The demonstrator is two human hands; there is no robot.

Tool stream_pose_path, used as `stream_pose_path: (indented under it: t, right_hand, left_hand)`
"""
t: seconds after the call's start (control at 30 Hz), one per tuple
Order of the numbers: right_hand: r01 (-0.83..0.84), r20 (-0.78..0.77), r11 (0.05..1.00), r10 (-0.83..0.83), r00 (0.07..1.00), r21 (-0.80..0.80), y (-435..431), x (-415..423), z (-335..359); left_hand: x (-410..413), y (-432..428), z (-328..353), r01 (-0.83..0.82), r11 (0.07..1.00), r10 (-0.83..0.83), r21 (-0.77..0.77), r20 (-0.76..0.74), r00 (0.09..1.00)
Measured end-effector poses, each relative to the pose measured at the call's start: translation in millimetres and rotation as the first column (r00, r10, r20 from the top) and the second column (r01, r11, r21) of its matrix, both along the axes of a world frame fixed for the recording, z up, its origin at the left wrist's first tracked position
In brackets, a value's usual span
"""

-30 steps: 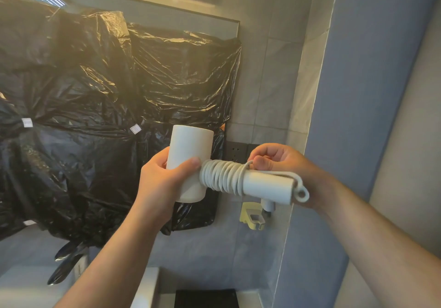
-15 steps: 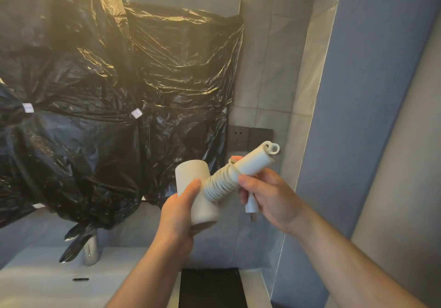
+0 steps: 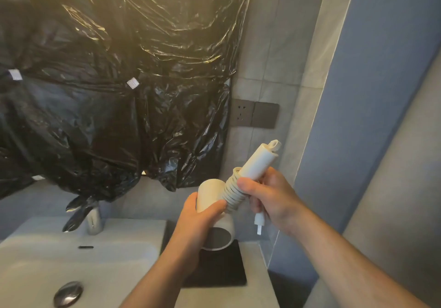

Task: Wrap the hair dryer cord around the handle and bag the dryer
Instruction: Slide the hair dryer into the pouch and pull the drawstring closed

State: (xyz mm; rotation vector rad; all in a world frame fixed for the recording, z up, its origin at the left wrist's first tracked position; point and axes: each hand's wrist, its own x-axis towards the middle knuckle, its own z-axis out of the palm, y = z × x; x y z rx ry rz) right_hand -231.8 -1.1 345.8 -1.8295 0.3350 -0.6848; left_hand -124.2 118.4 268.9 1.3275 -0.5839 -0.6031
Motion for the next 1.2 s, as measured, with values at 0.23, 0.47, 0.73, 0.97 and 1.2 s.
stream_pose_path:
  t: [0.23, 0.47, 0.73, 0.97, 1.2]
  right_hand:
    - [-0.05, -0.125, 0.997, 0.057, 0.99, 0.06, 0.5, -8.5, -16.5]
    - [-0.024, -0.312, 0.971, 0.1, 0.945, 0.239, 11.8, -20.3, -117.9]
    - [0.244, -0.363, 0.903, -0.107, 0.925, 0.355, 31.7, -23.2, -200.1]
    - [0.343, -0.634, 0.912, -0.13, 0.762, 0.225, 53.2, -24.2, -217.7]
    - [0.249, -0.78, 0.964, -0.224, 0.584, -0.091, 56.1, -26.8, -215.9]
  left_hand:
    - [19.3, 6.2, -25.0, 0.252, 0.96, -0.244, 0.122, -0.076, 0.967]
    - [-11.1, 26.2, -115.1, 0.237, 0.926, -0.182, 0.295, -0.202, 0.962]
    - [-42.4, 39.2, -194.7, 0.045, 0.911, 0.032, 0.41, -0.179, 0.983]
    - [-51.2, 51.9, -204.3, -0.291, 0.822, 0.296, 0.489, 0.069, 0.953]
    - [-45.4, 59.0, -194.5, -0.442, 0.753, 0.311, 0.488, 0.329, 0.892]
